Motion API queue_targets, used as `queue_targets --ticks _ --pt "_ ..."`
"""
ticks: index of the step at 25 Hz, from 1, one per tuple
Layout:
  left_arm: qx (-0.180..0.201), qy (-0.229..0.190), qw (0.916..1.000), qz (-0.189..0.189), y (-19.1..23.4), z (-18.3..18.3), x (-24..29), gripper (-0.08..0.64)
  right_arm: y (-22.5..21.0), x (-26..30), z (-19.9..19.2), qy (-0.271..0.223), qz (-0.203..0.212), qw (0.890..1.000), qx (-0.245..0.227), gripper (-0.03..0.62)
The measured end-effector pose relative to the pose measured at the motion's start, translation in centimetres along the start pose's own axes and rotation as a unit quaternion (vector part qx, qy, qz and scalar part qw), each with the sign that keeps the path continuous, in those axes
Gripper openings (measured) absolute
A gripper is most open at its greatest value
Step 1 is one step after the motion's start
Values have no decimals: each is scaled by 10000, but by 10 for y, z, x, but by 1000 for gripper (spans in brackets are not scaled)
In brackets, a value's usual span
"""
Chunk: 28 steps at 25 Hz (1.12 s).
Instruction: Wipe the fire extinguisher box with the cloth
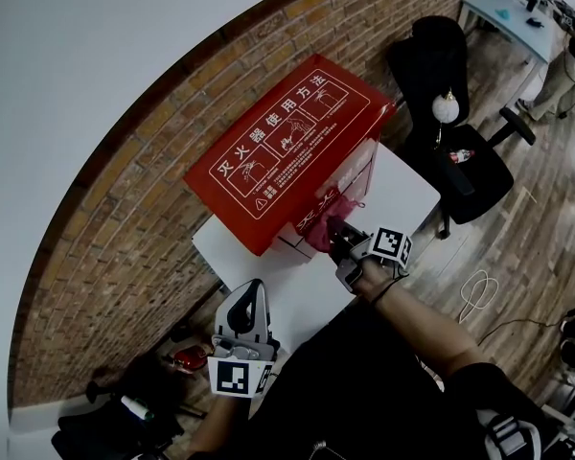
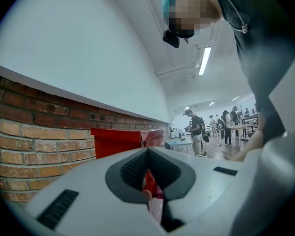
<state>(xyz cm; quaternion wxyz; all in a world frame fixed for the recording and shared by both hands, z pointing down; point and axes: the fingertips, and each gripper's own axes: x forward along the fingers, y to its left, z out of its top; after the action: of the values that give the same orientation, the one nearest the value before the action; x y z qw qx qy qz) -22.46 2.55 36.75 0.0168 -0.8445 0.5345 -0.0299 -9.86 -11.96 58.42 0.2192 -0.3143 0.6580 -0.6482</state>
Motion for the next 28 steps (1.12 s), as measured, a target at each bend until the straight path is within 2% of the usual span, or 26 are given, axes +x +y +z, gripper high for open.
queue_targets --ticks 5,10,21,28 --pt "-5 -9 10000 -2 1 0 0 34 -2 0 0 -38 -62 10000 -35 78" --pt "-18 -24 10000 15 1 -1 -1 34 -18 -1 -3 -14 -341 9994 -2 78" --pt "3 56 10000 70 5 -4 -7 34 -43 2 -2 -56 -496 9987 29 78" --pt "67 140 9999 54 5 -9 -11 34 -77 3 -6 -21 -870 9961 129 78"
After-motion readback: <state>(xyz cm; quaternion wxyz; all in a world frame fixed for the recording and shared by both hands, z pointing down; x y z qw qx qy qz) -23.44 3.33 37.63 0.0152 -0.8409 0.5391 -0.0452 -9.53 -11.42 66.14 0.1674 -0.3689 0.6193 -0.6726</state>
